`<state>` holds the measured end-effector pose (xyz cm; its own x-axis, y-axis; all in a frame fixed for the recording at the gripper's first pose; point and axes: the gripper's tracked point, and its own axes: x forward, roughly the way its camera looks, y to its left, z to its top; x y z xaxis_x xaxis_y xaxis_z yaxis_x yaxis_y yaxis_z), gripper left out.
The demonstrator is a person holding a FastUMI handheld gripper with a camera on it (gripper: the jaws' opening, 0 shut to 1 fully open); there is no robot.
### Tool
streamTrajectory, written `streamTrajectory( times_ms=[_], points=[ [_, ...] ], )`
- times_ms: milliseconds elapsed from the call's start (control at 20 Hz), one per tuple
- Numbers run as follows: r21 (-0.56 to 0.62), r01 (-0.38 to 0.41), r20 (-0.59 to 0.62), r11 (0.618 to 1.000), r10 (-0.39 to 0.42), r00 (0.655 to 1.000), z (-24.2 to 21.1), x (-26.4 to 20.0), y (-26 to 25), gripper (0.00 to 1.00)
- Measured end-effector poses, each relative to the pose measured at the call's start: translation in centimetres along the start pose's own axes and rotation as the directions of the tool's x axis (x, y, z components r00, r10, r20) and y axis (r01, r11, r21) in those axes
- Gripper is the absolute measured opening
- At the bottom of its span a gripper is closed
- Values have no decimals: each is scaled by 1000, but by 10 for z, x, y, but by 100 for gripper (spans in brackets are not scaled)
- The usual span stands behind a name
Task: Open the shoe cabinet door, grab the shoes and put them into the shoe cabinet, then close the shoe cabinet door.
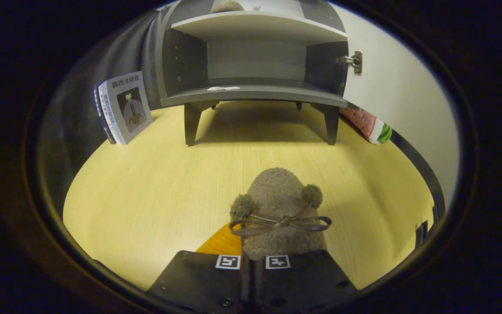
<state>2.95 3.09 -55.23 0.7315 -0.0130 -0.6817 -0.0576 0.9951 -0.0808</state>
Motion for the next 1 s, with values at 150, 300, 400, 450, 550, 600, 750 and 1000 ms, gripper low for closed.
streamTrajectory(
  times_ms=[150, 300, 400, 450, 550, 600, 750, 1000],
  points=[
    [22, -8, -1, 1000, 8, 1000, 2, 0, 0, 6],
    [29, -12, 9, 1000, 12, 1000, 10, -6, 0, 5],
    [17, -9, 41, 1000, 8, 999, 24, -15, -1, 5],
    [15, -12, 50, 1000, 11, 999, 31, -19, 0, 5],
    [18, -21, 56, 1000, 20, 998, 46, -29, 1, 5],
    [16, -21, 65, 1000, 20, 998, 57, -35, 1, 5],
    [6, -9, 111, 1000, 8, 994, 97, -61, 0, 5],
    [25, -21, 152, 999, 17, 988, 159, -111, 9, 4]
  ],
)
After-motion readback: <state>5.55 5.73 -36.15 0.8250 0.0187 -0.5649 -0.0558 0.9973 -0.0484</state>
